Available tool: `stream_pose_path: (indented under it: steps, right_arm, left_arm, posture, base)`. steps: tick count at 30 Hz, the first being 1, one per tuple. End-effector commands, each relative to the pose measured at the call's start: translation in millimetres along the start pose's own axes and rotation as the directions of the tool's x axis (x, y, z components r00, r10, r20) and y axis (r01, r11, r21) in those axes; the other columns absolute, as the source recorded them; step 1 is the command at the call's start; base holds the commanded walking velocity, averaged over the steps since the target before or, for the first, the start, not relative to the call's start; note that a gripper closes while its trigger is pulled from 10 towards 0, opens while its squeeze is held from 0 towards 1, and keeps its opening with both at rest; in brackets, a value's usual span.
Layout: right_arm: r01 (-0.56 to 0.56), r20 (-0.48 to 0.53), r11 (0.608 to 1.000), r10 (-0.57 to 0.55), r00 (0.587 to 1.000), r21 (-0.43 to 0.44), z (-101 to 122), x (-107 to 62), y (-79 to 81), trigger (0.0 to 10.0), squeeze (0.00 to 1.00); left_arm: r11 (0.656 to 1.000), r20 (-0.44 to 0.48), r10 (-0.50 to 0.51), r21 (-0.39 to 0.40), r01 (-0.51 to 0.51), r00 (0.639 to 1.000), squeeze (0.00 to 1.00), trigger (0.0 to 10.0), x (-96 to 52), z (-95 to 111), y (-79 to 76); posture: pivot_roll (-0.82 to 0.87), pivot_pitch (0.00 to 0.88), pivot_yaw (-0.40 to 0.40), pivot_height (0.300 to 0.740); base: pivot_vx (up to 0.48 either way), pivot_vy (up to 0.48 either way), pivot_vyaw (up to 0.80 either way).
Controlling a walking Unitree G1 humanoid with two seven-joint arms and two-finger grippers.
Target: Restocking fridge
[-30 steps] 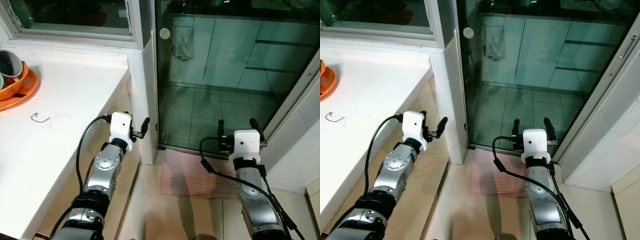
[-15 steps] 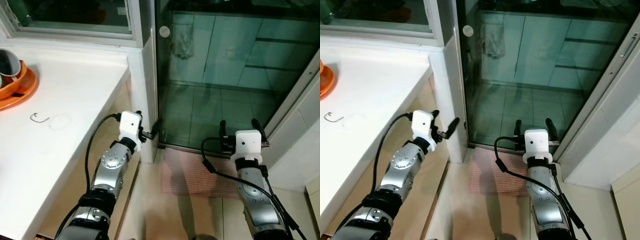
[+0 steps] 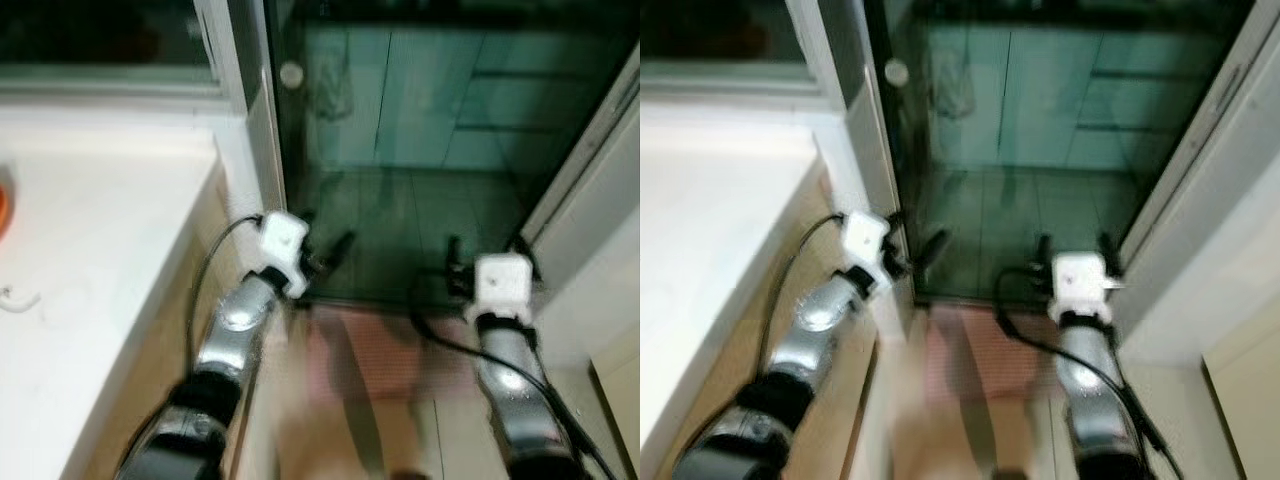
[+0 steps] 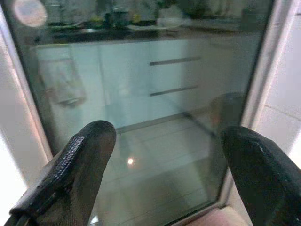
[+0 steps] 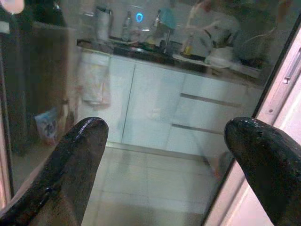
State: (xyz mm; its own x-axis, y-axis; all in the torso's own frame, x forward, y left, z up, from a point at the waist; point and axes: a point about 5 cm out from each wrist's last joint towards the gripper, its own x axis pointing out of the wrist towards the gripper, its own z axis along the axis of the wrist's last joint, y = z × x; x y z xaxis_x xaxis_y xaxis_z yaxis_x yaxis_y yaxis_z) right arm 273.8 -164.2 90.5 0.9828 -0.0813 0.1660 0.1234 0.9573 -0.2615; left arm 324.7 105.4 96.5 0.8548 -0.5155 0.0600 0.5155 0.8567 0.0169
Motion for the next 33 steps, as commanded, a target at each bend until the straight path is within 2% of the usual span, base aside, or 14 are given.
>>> stream_pose_path:
  steps: [1,7,14,33]
  right_arm:
    - [0.018,-0.031,0.999,-0.019,0.999,-0.033,-7.3,-2.2,-9.3,10.0,0.0]
    - [0.044,-0.049,0.998,-0.046,0.998,-0.044,-9.5,-1.3,-11.3,10.0,0.0]
    - [0.06,-0.066,0.998,-0.06,0.996,-0.006,-11.1,0.2,-14.5,10.0,0.0]
    - [0.05,-0.092,0.999,-0.05,0.994,-0.006,-14.1,0.7,-13.2,10.0,0.0]
  left_arm:
    - [0.999,-0.013,-0.024,-0.022,0.024,1.0,0.0,10.0,5.3,-1.3,-10.0]
    - [0.999,-0.036,0.021,-0.041,-0.023,0.999,0.0,10.0,5.4,-3.6,-2.8]
    - [0.991,-0.084,0.109,-0.069,-0.114,0.991,0.0,10.0,3.1,-9.9,9.1]
    - [0.991,-0.095,0.113,-0.062,-0.119,0.989,0.0,10.0,1.7,-12.8,8.6]
  posture:
    - [-0.19,0.0,0.062,0.74]
    - [-0.19,0.0,0.062,0.74]
    - [-0.19,0.0,0.06,0.74]
    - [-0.19,0.0,0.06,0.74]
  base:
    - [0.0,0.0,0.0]
    - [0.0,0.0,0.0]
    - [0.0,0.0,0.0]
    - [0.0,0.0,0.0]
